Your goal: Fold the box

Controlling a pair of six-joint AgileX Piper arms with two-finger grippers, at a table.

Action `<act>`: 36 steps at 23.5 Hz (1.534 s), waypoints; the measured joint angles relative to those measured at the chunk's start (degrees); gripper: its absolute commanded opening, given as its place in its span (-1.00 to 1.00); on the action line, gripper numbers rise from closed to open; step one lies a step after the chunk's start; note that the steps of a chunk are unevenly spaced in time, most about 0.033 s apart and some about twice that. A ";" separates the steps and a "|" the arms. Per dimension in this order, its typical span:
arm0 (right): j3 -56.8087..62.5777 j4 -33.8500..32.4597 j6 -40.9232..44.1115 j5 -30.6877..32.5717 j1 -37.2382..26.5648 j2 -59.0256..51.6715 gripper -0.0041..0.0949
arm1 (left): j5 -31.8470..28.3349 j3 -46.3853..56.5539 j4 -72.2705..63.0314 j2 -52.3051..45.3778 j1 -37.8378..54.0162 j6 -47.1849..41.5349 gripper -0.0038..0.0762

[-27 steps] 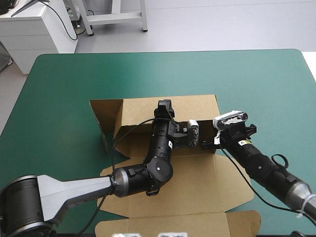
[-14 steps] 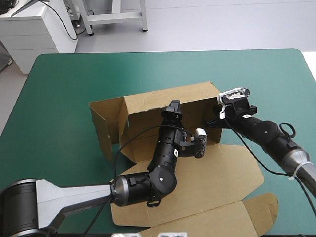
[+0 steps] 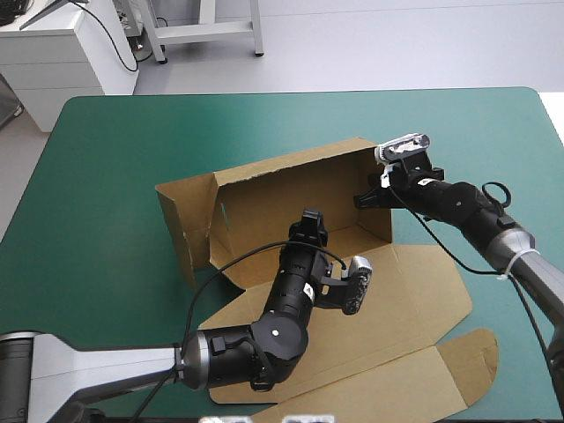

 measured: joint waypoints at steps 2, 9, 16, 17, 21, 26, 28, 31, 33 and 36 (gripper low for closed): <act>-1.76 -3.84 4.57 1.57 0.00 0.82 -0.96 | -0.62 0.00 -4.35 -1.40 0.00 6.72 -0.90; -4.25 -13.31 15.22 4.19 0.00 1.60 -0.96 | 2.93 -7.96 -42.46 -6.07 6.15 38.26 -0.87; -4.31 -13.74 16.76 4.43 0.00 1.60 -0.96 | 16.29 -27.08 -78.46 -7.82 34.52 52.45 -0.90; -4.38 -13.83 17.08 4.43 0.00 1.60 -0.96 | 16.21 -28.02 -81.67 -8.60 37.87 52.73 -0.92; -4.40 -15.83 19.18 4.47 0.00 1.60 -0.96 | 15.79 -28.77 -97.05 -12.27 64.45 54.92 -0.92; -4.58 -18.85 23.41 4.54 0.00 1.60 -0.96 | 13.91 -25.15 -109.10 -12.42 85.32 54.93 -0.92; -4.86 -20.29 25.77 5.01 0.00 1.60 -0.96 | 12.83 -21.81 -115.16 -12.42 92.08 54.98 -0.92; -6.62 -23.37 30.75 7.98 0.00 1.77 -0.96 | 10.68 -16.50 -122.27 -12.42 100.36 54.98 -0.92; -9.19 -26.24 34.68 12.05 0.00 2.44 -0.96 | 9.25 -13.00 -126.42 -12.42 104.24 54.98 -0.92; -14.01 -29.61 37.93 19.90 0.00 3.91 -0.95 | 7.64 -9.18 -130.27 -12.42 106.41 54.98 -0.92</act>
